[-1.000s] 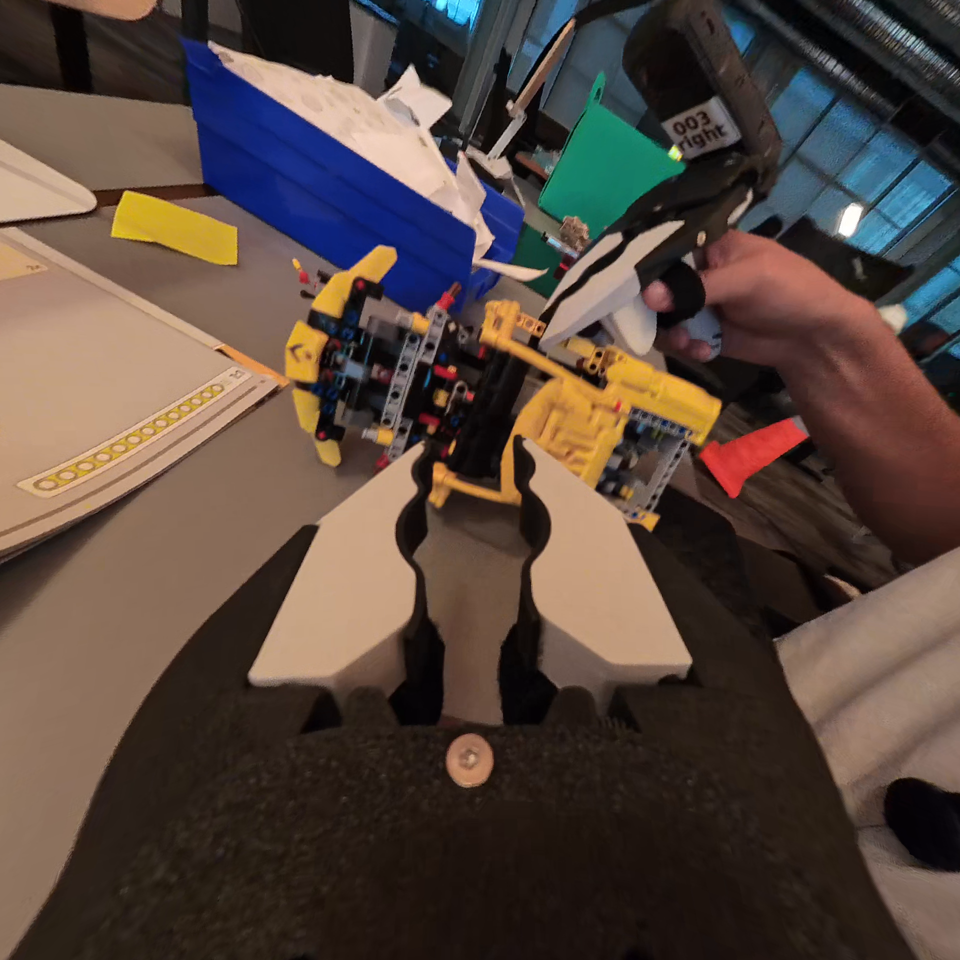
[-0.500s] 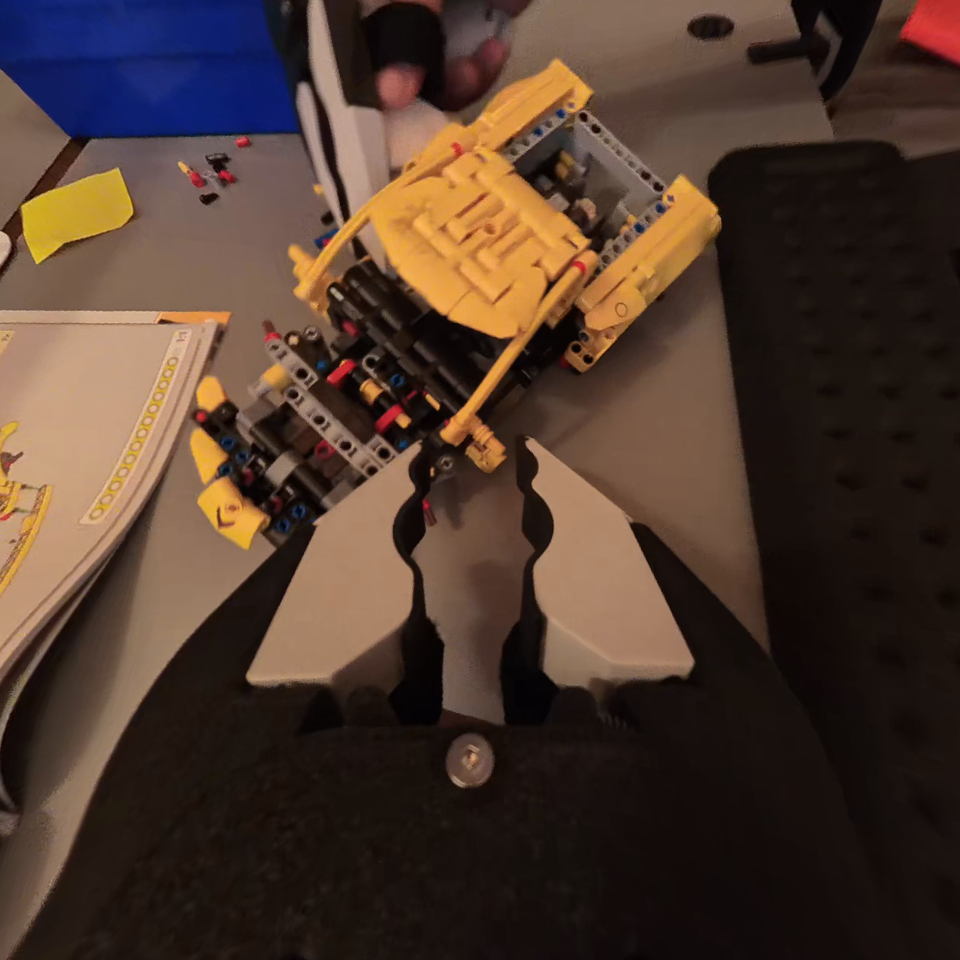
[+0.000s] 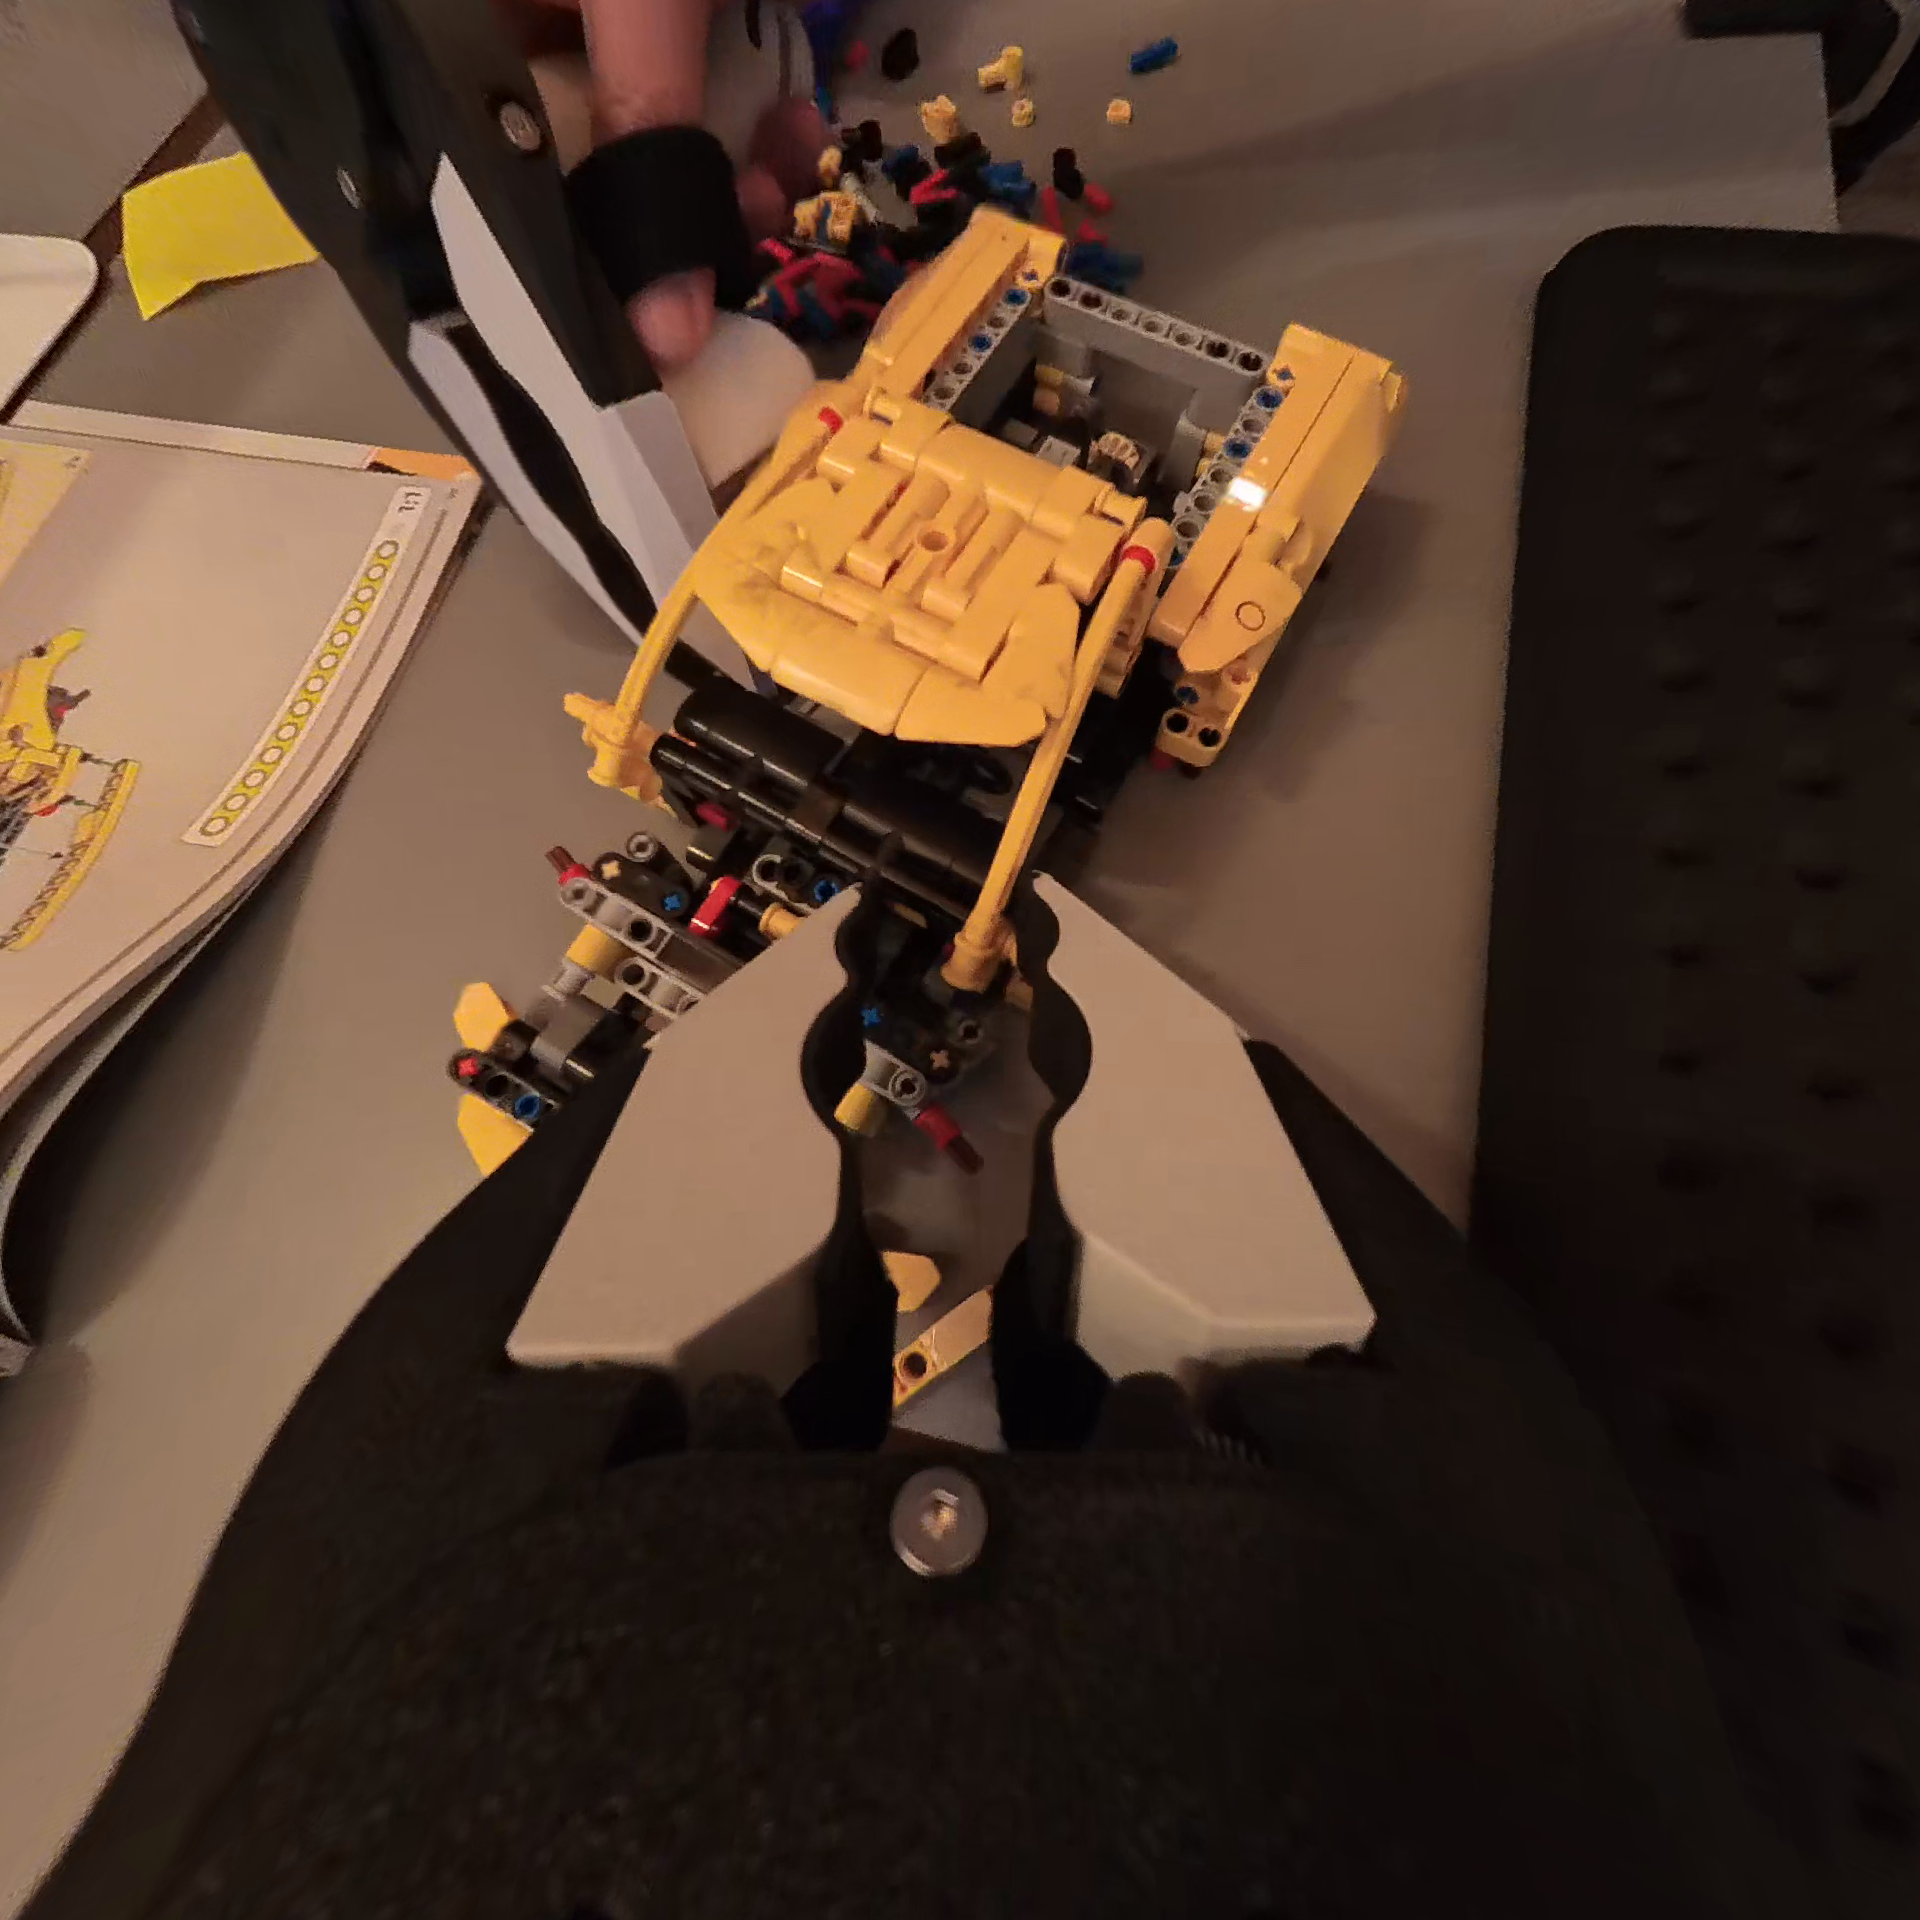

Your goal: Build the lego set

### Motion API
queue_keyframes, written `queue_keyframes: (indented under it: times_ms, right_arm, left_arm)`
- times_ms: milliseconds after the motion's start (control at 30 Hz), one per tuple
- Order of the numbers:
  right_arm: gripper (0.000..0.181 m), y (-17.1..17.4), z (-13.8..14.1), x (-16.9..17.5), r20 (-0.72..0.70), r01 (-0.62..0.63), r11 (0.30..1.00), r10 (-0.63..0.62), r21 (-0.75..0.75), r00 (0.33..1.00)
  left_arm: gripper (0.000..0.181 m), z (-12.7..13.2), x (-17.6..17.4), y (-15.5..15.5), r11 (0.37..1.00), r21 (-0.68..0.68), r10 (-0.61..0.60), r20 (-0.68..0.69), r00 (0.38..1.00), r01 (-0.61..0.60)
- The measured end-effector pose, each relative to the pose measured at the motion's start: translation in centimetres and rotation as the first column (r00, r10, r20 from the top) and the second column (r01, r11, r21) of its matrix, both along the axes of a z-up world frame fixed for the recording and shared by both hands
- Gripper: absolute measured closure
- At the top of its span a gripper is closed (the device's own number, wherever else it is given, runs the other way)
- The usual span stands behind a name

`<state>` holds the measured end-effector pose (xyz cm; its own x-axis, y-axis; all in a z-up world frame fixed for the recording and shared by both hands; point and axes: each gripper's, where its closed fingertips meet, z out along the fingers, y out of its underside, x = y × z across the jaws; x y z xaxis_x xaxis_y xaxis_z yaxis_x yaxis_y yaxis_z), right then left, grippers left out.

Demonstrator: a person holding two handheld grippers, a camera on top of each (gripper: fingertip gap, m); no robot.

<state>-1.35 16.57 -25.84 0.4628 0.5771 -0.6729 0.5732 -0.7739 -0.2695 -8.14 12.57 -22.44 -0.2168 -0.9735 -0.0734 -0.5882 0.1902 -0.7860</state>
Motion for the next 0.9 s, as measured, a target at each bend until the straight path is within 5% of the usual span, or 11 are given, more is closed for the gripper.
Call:
queue_keyframes:
  times_ms: [233,367,600,767,900]
  right_arm:
    - [0.154,2.9,4.2,1.0,-0.084,0.155,0.971,-0.142,0.183,0.986]
    - [0.133,0.3,7.2,2.2,-0.059,0.247,0.854,-0.248,0.458,0.967]
    - [0.116,-10.6,5.2,-0.5,0.151,0.076,0.642,-0.292,0.763,0.945]
    - [0.129,-11.8,5.5,-1.2,0.25,-0.017,0.426,-0.498,0.905,0.83]
    - [0.125,-11.6,3.9,-1.7,0.388,-0.153,0.454,-0.486,0.878,0.783]
  left_arm:
    - [0.158,-0.2,-0.1,0.1,1.0,0.014,0.006,-0.019,1.0,-0.006]
    - [0.161,-0.1,0.0,0.2,0.999,0.043,0.025,-0.046,0.999,-0.023]
    - [0.162,0.6,0.4,0.8,0.999,-0.05,0.011,-0.142,0.99,-0.018]
    - [0.168,0.7,0.2,1.4,0.999,-0.048,-0.023,-0.225,0.974,0.013]
    - [0.168,-0.2,0.2,1.0,0.999,-0.031,-0.049,-0.249,0.967,0.043]
